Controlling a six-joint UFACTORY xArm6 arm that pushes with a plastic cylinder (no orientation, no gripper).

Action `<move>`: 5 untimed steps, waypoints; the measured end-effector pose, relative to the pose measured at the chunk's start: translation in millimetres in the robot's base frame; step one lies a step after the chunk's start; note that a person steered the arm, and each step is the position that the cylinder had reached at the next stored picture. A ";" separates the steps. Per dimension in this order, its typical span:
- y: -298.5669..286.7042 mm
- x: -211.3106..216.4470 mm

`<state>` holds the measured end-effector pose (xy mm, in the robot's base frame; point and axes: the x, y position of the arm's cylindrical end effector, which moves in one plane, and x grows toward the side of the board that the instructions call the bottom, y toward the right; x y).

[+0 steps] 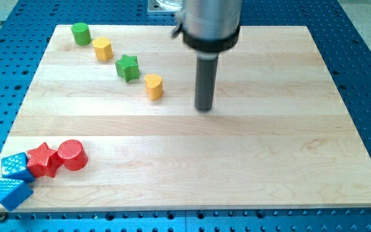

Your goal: Push the yellow heart into the red circle

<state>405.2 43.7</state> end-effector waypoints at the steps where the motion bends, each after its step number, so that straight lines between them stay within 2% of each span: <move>1: -61.5 -36.8; 2: -114.7 -9.5; 3: -150.6 37.2; 5: -204.6 83.6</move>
